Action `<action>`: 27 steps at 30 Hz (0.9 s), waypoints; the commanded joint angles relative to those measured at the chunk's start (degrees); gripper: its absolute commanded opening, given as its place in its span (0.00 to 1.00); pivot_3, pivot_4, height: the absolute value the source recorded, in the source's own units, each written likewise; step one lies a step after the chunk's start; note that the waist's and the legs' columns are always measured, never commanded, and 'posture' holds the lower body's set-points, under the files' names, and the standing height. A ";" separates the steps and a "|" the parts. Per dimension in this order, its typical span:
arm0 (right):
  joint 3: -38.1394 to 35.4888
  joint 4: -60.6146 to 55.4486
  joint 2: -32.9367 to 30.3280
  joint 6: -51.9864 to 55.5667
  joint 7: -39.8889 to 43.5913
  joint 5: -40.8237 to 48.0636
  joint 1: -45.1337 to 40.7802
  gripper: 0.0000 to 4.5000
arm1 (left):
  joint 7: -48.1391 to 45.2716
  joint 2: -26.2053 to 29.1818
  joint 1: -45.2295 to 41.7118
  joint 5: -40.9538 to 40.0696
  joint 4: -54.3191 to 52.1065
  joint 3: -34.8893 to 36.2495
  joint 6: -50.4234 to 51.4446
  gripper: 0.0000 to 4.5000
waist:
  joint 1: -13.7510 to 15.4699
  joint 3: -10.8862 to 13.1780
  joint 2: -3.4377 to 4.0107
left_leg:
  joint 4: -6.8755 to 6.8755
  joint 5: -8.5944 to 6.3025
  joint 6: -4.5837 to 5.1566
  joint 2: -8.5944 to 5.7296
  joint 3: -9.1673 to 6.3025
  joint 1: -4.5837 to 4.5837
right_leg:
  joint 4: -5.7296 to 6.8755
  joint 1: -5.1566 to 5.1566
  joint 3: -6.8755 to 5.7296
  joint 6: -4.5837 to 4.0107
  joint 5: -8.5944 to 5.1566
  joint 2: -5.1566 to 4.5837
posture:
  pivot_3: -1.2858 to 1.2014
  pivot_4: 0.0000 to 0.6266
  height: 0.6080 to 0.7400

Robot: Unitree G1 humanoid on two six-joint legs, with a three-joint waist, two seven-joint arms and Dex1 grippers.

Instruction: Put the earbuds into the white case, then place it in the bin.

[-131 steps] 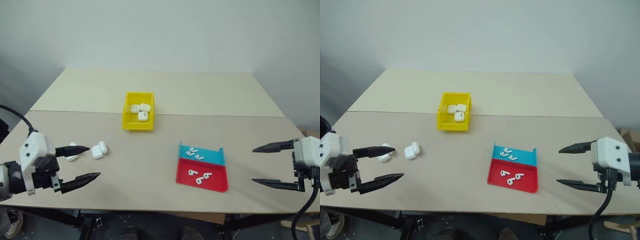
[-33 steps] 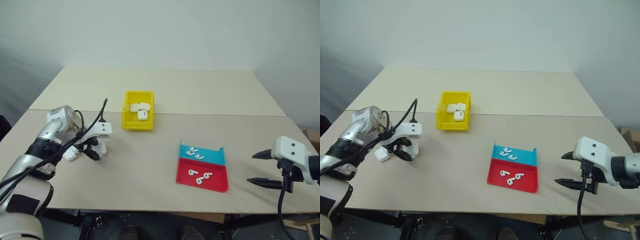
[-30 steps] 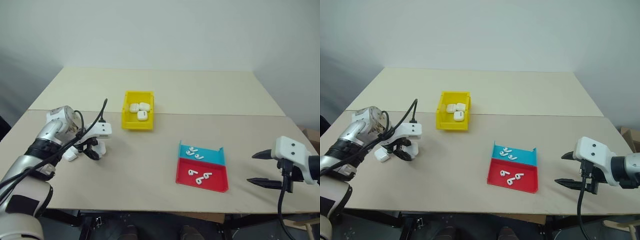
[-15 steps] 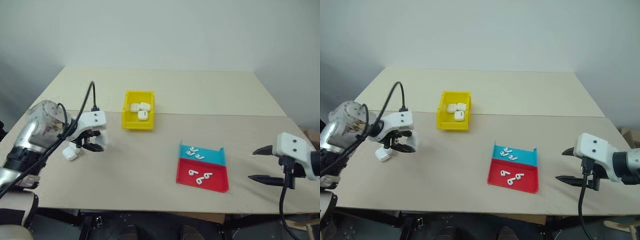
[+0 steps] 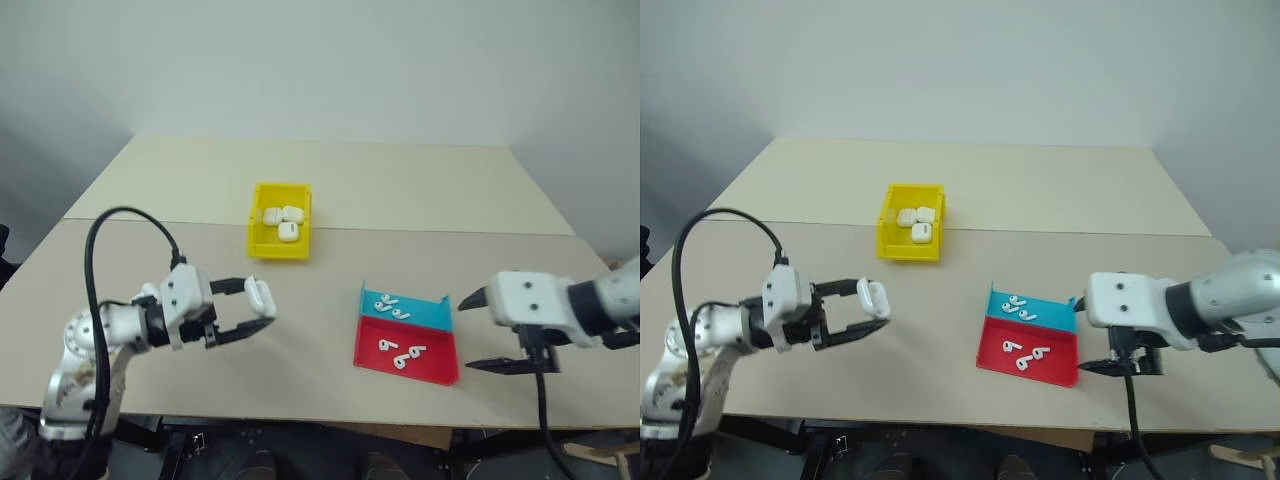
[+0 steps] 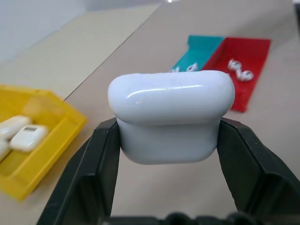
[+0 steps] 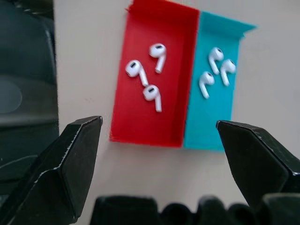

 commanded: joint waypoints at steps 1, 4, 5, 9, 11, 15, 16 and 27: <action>7.30 1.94 1.33 -5.55 3.92 -4.85 -5.92 0.92 | 0.64 -1.87 2.15 -0.51 1.18 -2.72 -9.39 0.62 | 0.01 0.00 0.00 | 0.00 0.00 0.00 0.01 0.00 0.03 | -0.02 0.01 0.00 -0.01 0.00 0.01 | 0.52 0.24 1.00; 13.04 4.93 3.12 -12.13 7.14 -10.36 -9.47 0.73 | 1.38 -3.16 3.66 -0.99 2.78 -4.61 -12.84 0.62 | -0.05 -0.01 0.01 | 0.00 0.00 0.00 0.00 0.01 0.08 | -0.01 0.04 0.01 -0.01 0.01 0.00 | 0.52 0.24 1.00; 14.72 5.95 3.81 -13.89 7.79 -12.33 -10.41 0.66 | 1.43 -3.40 4.07 -1.17 3.16 -5.10 -13.99 0.62 | -0.09 -0.01 0.01 | 0.00 0.00 0.00 0.01 0.01 0.08 | 0.00 0.04 0.01 -0.01 0.01 0.01 | 0.52 0.24 1.00; 21.12 10.34 8.44 -15.85 9.39 -18.72 -15.18 0.66 | 1.37 -2.87 5.42 -1.53 3.29 -6.74 -16.36 0.62 | -0.31 -0.02 0.02 | 0.00 0.00 0.00 0.00 0.02 0.05 | 0.00 0.00 0.02 -0.02 0.01 0.01 | 0.52 0.24 1.00; 23.85 12.80 10.95 -17.32 10.31 -21.74 -17.43 0.66 | 2.12 -2.83 5.97 -1.79 2.52 -7.53 -16.60 0.62 | -0.47 -0.02 0.02 | 0.00 0.00 0.00 0.01 0.02 0.07 | 0.01 0.00 0.02 -0.02 0.01 0.02 | 0.52 0.24 1.00; 26.63 16.33 15.02 -18.49 11.22 -25.38 -20.55 0.66 | 3.94 -2.68 7.24 -1.38 1.10 -9.08 -16.95 0.62 | -0.30 -0.02 0.02 | 0.00 0.00 0.00 0.01 0.02 0.06 | 0.02 -0.01 0.02 -0.02 0.01 0.02 | 0.52 0.24 1.00; 26.99 16.73 15.77 -18.74 11.60 -25.73 -21.10 0.66 | 4.50 -2.62 7.69 -1.45 0.53 -9.35 -16.74 0.62 | -0.29 -0.02 0.03 | 0.00 0.00 0.00 0.01 0.02 0.06 | 0.01 0.00 0.02 -0.02 0.01 0.02 | 0.52 0.24 1.00; 30.81 19.02 21.24 -21.81 13.60 -30.80 -22.95 0.66 | 10.82 -0.72 9.56 -0.92 -3.84 -11.86 -12.61 0.62 | -0.12 -0.02 0.03 | -0.01 0.00 0.00 0.01 0.01 0.06 | 0.01 0.01 0.01 -0.03 0.00 0.02 | 0.52 0.24 1.00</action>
